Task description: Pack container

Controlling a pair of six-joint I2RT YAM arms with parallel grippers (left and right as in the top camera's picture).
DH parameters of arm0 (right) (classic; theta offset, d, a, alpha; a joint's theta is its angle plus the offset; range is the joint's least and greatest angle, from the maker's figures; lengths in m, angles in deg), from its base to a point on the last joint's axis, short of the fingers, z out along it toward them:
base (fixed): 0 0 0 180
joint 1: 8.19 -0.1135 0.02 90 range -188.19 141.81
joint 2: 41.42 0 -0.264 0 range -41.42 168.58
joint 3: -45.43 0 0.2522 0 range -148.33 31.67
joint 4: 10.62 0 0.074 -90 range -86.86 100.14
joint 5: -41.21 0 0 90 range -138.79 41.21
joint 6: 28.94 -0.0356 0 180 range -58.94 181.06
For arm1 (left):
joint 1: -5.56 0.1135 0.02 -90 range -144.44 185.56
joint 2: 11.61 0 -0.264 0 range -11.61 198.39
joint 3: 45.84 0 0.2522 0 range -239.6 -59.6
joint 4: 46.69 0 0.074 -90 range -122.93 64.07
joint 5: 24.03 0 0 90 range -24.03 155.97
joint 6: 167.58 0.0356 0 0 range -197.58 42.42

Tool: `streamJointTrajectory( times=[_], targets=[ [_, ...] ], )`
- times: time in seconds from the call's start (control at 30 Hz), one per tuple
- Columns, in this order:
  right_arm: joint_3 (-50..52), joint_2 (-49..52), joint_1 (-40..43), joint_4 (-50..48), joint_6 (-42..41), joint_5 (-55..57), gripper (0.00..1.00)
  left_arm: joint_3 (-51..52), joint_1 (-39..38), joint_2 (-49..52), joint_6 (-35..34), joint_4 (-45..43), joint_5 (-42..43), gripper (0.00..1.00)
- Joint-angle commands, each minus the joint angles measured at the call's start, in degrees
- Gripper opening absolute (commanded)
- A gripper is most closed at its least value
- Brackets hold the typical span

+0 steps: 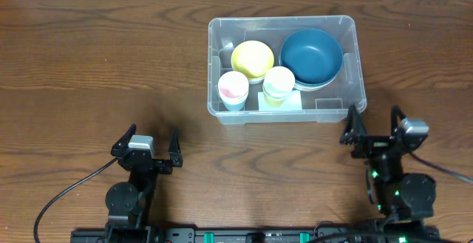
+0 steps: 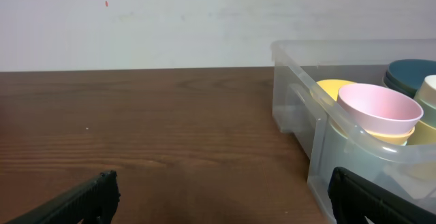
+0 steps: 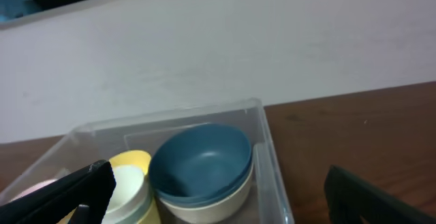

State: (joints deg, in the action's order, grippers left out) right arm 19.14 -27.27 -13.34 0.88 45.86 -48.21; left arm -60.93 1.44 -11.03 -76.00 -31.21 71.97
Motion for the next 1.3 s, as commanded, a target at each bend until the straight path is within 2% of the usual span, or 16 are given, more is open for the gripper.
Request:
streamJointTrajectory(
  times=[0.0, 0.4, 0.53, 0.8, 1.03, 1.17, 1.27],
  targets=[
    [4.1, -3.9, 1.3, -1.3, 0.9, -0.9, 0.99, 1.1, 0.3, -0.3, 0.7, 1.9, 0.7, 0.98],
    [12.0, -9.5, 2.9, -1.1, 1.2, -2.4, 0.99, 1.1, 0.3, -0.3, 0.7, 1.9, 0.7, 0.98],
    [12.2, -10.4, 2.8, 4.4, 1.7, -2.3, 0.99, 1.1, 0.3, -0.3, 0.7, 1.9, 0.7, 0.98],
    [12.2, -13.7, 2.8, 6.4, 10.7, -2.6, 0.99, 1.1, 0.3, -0.3, 0.7, 1.9, 0.7, 0.98],
    [12.2, -13.9, 2.8, 6.5, 15.2, -2.6, 0.99, 1.1, 0.3, -0.3, 0.7, 1.9, 0.7, 0.98],
    [12.2, -13.9, 2.8, 6.5, 15.2, -2.6, 0.99, 1.1, 0.3, -0.3, 0.7, 1.9, 0.7, 0.98],
    [12.2, -13.8, 2.8, 6.4, 12.1, -2.6, 0.99, 1.1, 0.3, -0.3, 0.7, 1.9, 0.7, 0.98]
  ],
)
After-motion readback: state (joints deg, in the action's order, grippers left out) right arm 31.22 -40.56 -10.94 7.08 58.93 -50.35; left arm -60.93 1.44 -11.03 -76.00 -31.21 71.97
